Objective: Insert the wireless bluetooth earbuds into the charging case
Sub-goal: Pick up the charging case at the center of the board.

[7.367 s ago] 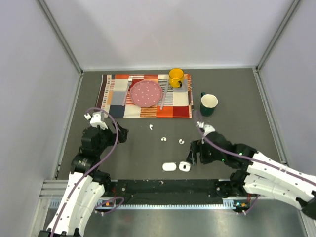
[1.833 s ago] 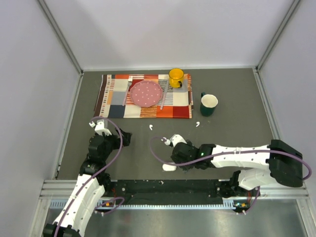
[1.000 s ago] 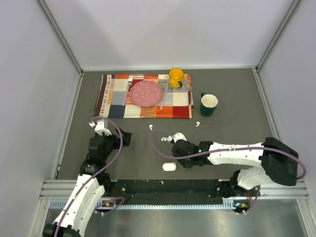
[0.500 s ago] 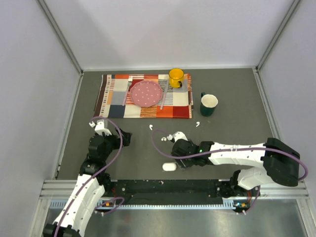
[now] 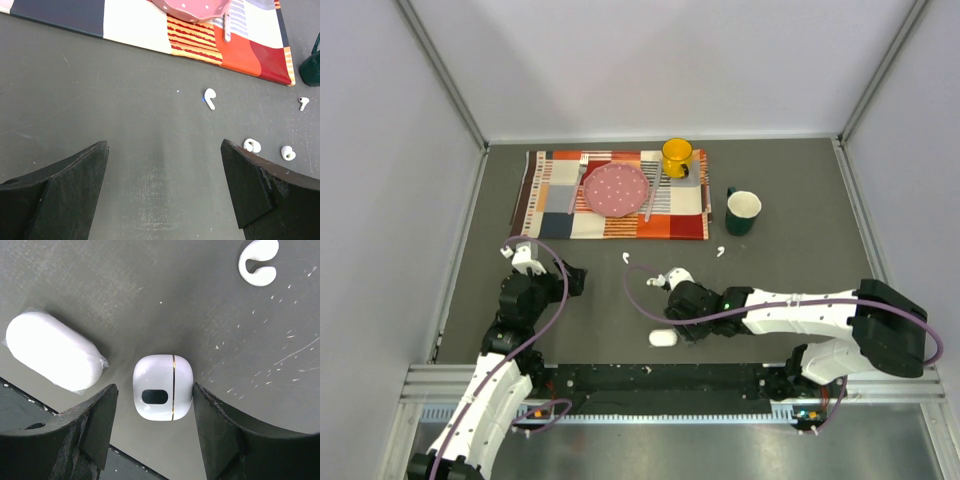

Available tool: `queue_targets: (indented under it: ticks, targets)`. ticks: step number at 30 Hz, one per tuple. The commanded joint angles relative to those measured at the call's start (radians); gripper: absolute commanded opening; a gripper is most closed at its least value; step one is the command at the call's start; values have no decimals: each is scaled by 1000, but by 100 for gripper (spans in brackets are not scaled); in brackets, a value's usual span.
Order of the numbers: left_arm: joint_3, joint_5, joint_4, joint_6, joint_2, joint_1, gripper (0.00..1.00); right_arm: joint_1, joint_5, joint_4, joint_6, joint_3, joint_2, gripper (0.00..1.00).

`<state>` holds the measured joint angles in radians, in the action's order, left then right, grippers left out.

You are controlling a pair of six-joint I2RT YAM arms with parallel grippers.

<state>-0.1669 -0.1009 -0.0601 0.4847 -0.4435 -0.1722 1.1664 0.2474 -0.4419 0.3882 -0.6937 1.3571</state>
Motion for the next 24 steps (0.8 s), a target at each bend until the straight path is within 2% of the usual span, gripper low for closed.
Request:
queue_targets:
  ticks: [1, 13, 22, 24]
  targets:
    - [9, -11, 48, -3, 0, -1, 99, -8, -33, 20, 9, 8, -7, 62]
    - [9, -11, 48, -5, 0, -1, 99, -7, 7, -15, 77, 16, -6, 65]
    - [9, -13, 48, -3, 0, -1, 99, -7, 18, -12, 74, 3, 22, 60]
    - [9, -11, 48, -3, 2, -1, 99, -8, 13, -9, 66, -3, 31, 57]
